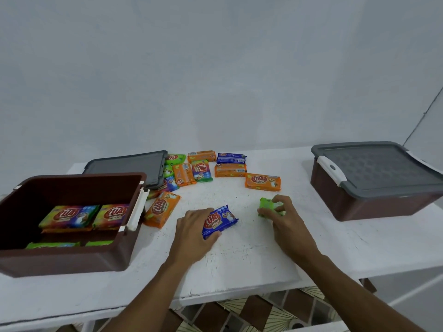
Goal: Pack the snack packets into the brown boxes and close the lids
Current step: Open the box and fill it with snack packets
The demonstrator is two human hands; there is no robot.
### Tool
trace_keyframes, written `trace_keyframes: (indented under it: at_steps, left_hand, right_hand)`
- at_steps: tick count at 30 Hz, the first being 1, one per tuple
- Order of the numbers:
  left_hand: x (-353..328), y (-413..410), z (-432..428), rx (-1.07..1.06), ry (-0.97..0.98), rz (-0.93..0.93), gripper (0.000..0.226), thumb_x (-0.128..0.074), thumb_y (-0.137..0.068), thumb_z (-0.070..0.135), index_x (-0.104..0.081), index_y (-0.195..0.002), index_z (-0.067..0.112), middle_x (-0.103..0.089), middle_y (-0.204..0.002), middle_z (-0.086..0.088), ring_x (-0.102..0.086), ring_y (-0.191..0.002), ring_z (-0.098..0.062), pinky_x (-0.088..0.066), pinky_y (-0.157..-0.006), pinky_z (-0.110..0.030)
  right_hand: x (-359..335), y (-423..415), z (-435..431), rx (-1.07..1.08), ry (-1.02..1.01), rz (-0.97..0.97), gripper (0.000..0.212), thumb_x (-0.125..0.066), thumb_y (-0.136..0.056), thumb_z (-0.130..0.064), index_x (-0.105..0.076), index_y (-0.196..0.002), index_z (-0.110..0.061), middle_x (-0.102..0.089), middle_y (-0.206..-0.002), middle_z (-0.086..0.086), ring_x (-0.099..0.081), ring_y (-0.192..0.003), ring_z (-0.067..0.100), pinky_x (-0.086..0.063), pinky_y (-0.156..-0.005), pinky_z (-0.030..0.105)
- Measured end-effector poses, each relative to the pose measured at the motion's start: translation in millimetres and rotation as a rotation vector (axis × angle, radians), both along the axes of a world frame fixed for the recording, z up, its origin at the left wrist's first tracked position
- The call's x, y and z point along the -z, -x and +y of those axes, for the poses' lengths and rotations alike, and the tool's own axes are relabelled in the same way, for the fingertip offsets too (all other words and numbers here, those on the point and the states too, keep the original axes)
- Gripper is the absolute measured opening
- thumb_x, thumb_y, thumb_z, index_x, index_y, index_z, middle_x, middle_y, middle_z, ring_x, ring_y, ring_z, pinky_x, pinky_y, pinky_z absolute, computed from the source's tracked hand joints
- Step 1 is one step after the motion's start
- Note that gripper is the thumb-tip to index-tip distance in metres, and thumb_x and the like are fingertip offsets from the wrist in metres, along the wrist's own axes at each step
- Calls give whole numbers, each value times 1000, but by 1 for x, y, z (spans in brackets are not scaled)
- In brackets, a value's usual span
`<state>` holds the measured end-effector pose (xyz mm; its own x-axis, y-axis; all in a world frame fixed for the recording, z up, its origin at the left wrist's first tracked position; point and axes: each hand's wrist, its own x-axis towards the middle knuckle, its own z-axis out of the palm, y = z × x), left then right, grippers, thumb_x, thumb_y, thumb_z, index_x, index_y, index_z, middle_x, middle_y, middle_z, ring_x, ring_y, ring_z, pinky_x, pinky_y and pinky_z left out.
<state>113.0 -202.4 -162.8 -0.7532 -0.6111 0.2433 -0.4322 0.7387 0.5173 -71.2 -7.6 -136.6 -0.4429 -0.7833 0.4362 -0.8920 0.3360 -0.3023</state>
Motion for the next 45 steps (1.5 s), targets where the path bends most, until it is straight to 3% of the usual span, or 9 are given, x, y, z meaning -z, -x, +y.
trace_keyframes:
  at_steps: [2, 9, 13, 20, 23, 29, 34, 42, 45]
  left_hand:
    - [0, 1, 0, 16, 20, 10, 70, -66, -81, 58, -43, -141, 29, -51, -137, 8, -42, -121, -5, -35, -100, -28]
    - [-1, -1, 0, 42, -5, -13, 70, -64, -80, 61, -40, -142, 36, -50, -137, 12, -40, -122, -4, -36, -101, -28]
    - [-2, -2, 0, 29, -59, -41, 73, -65, -81, 59, -35, -144, 40, -45, -136, 7, -38, -119, -9, -40, -96, -26]
    - [-2, 0, 1, 32, -96, -47, 74, -67, -82, 52, -31, -146, 39, -40, -139, 6, -36, -121, -11, -40, -94, -23]
    - [-2, 2, 0, 24, -120, -51, 77, -69, -81, 49, -29, -146, 39, -39, -140, 6, -35, -123, -11, -42, -94, -23]
    - [-2, 1, 1, 24, -125, -63, 80, -69, -80, 45, -26, -147, 38, -37, -141, 6, -36, -124, -12, -43, -94, -22]
    - [-3, 1, 3, 1, -103, -52, 77, -70, -81, 44, -31, -146, 31, -41, -141, 4, -40, -122, -11, -45, -97, -26]
    - [0, 3, 2, 7, -47, -60, 74, -67, -84, 47, -31, -146, 30, -40, -142, 5, -40, -123, -9, -42, -102, -26]
    - [1, 4, 1, 31, -8, -81, 72, -65, -85, 48, -31, -146, 29, -38, -144, 6, -37, -127, -7, -39, -105, -27]
  right_hand:
    - [-8, 2, -2, 56, 103, -59, 23, -76, -81, -12, -70, -102, -18, -43, -135, 9, -59, -101, 20, -48, -83, 20]
    - [-7, 9, -5, -15, -52, 65, 36, -84, -72, -12, -70, -105, -13, -57, -119, 10, -63, -93, 22, -52, -77, 22]
    - [-30, 14, -14, 162, 211, -260, 16, -69, -88, -24, -64, -101, -16, -60, -96, -6, -57, -84, 10, -47, -73, 19]
    - [-9, 22, -9, 372, 339, -755, 22, -62, -93, -17, -54, -114, -15, -64, -99, 9, -66, -78, 14, -58, -54, 27]
    - [6, 20, -4, 354, 274, -681, 33, -55, -97, -17, -50, -129, -19, -65, -97, 6, -65, -77, 16, -59, -67, 39]
    - [16, 6, -7, 315, 297, -540, 51, -67, -89, -27, -47, -136, -20, -60, -110, -5, -60, -94, 12, -54, -81, 29]
    - [6, 22, -8, 254, 158, -548, 44, -70, -87, -25, -55, -129, -18, -65, -115, 4, -57, -92, 12, -43, -74, 12]
    - [-10, 40, -32, 101, -261, -408, 44, -52, -92, 2, -63, -124, -25, -47, -144, 8, -41, -130, 29, -34, -107, 32]
    - [-4, 17, -39, 232, -306, -240, 35, -57, -94, -29, -57, -129, -34, -37, -148, 3, -31, -132, 27, -38, -106, 44]
